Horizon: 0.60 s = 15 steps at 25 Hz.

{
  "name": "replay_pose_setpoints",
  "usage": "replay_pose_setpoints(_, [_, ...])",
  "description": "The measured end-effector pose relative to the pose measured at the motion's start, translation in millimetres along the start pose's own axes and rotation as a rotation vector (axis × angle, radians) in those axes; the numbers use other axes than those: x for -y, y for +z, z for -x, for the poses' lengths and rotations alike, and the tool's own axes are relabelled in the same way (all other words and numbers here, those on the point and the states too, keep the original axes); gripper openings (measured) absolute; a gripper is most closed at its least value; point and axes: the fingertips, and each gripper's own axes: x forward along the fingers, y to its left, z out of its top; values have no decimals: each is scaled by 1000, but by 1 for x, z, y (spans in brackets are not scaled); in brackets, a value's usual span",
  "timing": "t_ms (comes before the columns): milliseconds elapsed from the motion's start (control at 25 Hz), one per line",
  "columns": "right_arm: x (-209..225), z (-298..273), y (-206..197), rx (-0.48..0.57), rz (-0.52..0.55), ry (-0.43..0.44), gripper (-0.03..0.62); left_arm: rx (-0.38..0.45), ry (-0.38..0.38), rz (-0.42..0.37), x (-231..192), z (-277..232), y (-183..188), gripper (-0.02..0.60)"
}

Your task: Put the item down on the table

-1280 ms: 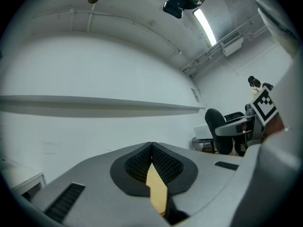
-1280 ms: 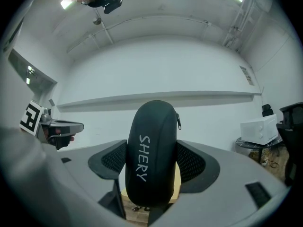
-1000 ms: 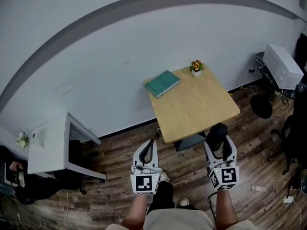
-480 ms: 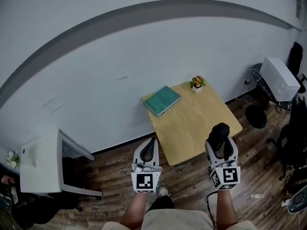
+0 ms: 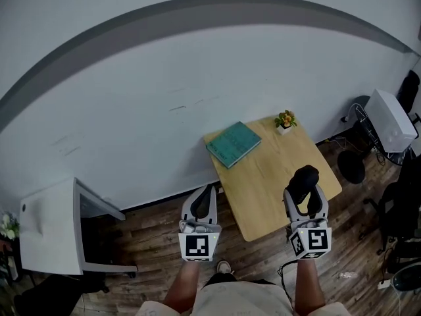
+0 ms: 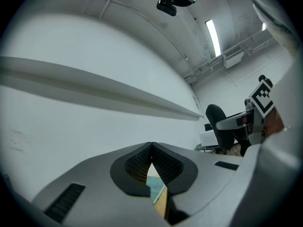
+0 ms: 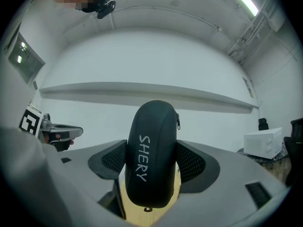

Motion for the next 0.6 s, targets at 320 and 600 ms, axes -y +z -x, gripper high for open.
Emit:
replay_pose_setpoints(320, [-19,-32,-10,-1,5,-11,334,19,-40,-8,-22,-28,-14,8])
replay_pose_setpoints(600, [-18,-52,-23,-5,-5,-19,334,-16,-57,8,-22,-45,-29,8])
